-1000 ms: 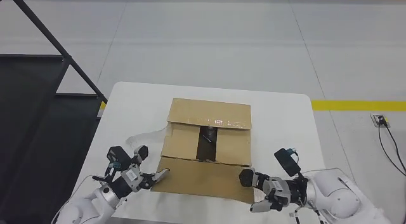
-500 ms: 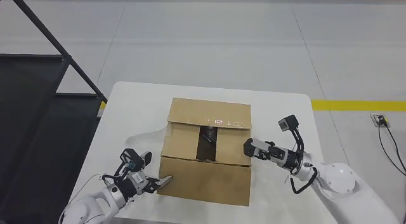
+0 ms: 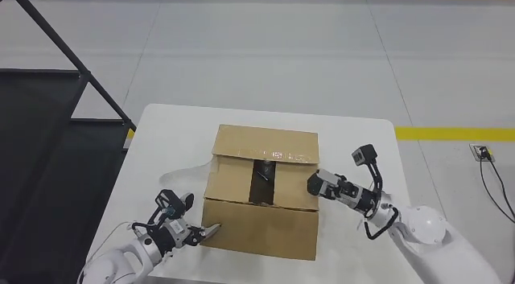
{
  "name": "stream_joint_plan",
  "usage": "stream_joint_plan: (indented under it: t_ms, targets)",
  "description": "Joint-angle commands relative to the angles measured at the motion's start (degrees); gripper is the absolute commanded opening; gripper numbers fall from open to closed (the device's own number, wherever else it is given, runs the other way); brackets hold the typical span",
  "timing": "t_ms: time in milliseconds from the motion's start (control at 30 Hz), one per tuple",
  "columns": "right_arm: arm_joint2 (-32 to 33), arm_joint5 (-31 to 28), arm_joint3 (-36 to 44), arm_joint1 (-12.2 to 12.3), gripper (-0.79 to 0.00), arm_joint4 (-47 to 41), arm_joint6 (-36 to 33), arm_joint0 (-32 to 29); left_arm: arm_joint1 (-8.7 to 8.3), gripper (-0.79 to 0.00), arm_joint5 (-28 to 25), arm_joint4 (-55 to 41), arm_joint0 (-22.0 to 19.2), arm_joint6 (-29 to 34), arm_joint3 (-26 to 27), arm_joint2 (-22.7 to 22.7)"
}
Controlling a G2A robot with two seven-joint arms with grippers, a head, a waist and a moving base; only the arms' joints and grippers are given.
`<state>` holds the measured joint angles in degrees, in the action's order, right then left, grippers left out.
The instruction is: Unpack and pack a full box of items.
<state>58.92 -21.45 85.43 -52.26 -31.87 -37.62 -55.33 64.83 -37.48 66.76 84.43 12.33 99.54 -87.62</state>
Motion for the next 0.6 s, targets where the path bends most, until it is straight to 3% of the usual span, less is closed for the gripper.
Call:
stream_joint_plan:
  t_ms: [0, 200, 367, 567]
  targets:
    - [-1.09, 1.24, -0.23, -0.55, 0.000, 1.61, 2.22, 0.83, -0.05, 0.000, 0.21, 0.80, 0.03, -0.48, 0.25, 0.30]
    - [-3.29, 8.33, -1.63, -1.96, 0.000, 4.50, 5.44, 3.99, -0.18, 0.000, 0.40, 1.13, 0.23, -1.66, -0.01, 0.76]
    - [-4.00, 8.09, -2.47, -3.00, 0.000, 4.62, 7.13, 5.11, -0.30, 0.000, 0.49, 1.31, 0.33, -1.94, -0.09, 1.11]
    - [-5.36, 7.47, -2.85, -4.71, 0.000, 6.54, 14.52, 6.67, -0.45, 0.000, 0.40, 2.20, 0.62, -2.43, 0.10, 1.81]
